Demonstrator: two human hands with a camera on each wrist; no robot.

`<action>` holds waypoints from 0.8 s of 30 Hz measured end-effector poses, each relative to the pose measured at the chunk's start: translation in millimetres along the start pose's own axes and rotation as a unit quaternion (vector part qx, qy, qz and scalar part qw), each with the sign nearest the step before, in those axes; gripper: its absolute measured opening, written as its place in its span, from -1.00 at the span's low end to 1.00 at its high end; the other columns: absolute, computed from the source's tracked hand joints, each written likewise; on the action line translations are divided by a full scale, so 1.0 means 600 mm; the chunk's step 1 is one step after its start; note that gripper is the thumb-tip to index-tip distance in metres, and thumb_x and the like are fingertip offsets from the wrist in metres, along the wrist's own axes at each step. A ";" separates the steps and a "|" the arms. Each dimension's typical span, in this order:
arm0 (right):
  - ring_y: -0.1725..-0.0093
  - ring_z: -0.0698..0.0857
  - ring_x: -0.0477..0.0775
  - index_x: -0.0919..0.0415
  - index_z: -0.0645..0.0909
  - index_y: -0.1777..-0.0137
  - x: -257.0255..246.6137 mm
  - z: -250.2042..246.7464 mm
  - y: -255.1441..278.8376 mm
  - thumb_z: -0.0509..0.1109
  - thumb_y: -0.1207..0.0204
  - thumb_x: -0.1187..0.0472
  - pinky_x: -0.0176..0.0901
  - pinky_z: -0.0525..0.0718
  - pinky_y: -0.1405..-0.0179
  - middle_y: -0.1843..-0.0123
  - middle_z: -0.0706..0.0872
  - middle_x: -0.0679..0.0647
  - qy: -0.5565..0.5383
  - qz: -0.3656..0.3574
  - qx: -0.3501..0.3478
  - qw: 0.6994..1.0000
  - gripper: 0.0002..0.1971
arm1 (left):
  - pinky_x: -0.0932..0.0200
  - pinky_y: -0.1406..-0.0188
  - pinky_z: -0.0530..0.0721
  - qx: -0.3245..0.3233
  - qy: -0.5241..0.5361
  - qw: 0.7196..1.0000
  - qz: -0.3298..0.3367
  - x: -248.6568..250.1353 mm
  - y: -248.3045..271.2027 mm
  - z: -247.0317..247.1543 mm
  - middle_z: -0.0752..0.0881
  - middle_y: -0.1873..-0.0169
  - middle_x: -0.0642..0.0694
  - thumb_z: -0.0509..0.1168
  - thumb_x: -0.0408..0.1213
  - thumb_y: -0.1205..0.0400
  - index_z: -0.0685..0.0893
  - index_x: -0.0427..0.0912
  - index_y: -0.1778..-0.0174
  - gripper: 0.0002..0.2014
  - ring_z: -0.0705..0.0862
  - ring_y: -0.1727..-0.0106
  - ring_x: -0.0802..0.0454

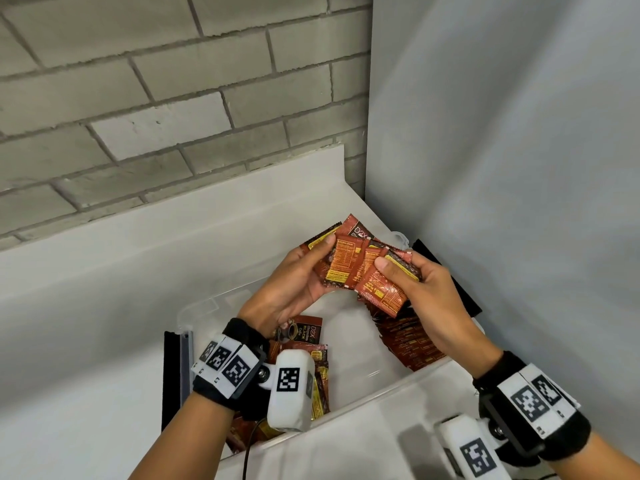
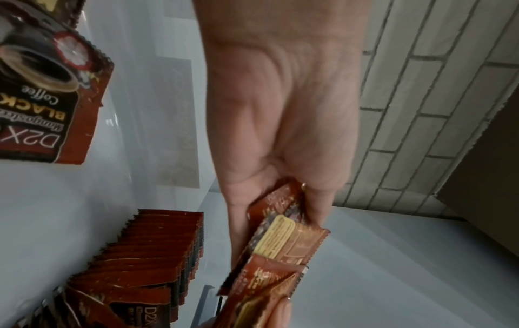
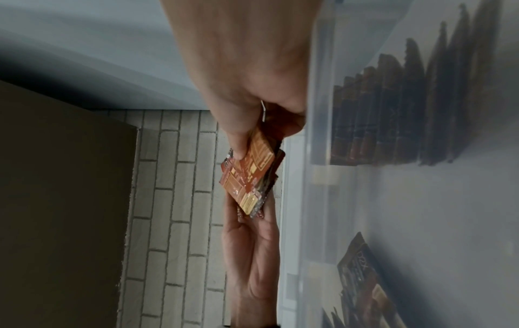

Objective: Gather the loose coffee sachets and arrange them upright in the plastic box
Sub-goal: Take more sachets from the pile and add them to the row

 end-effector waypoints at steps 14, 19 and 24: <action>-0.01 0.80 0.02 0.12 0.62 -0.18 0.004 0.012 0.000 0.47 -0.31 -0.07 -0.04 0.75 -0.06 -0.06 0.79 0.06 0.031 -0.004 -0.030 0.999 -0.53 | 0.03 0.03 0.79 -0.039 -0.009 0.999 -0.002 -0.008 0.004 0.022 0.78 -0.05 -0.22 0.02 -0.61 -0.68 0.61 -0.14 -0.29 -0.58 0.75 -0.08 -0.05; -0.03 0.80 0.04 0.13 0.62 -0.20 0.015 0.012 -0.003 0.49 -0.30 -0.07 0.01 0.73 -0.11 -0.07 0.80 0.08 0.025 0.010 -0.035 0.999 -0.51 | 0.10 0.13 0.75 -0.061 -0.001 0.998 0.003 -0.017 0.005 0.040 0.76 -0.01 -0.28 -0.08 -0.72 -0.61 0.49 -0.01 -0.47 -0.35 0.77 0.09 -0.04; -0.05 0.79 0.14 0.21 0.63 -0.16 0.011 0.009 -0.006 0.50 -0.32 -0.03 0.13 0.71 -0.15 -0.04 0.80 0.15 -0.032 0.010 -0.022 0.999 -0.54 | -0.04 -0.09 0.63 -0.065 0.042 0.997 -0.001 -0.026 -0.001 0.044 0.69 -0.08 -0.33 0.18 -0.40 -0.47 0.69 -0.09 -0.21 -0.59 0.65 -0.04 -0.23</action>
Point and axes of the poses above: each hand's wrist, its own y-axis away from the middle knuckle, its own z-axis out of the palm, x = y × z, the point moved 10 cm from there along -y, towards the middle knuckle
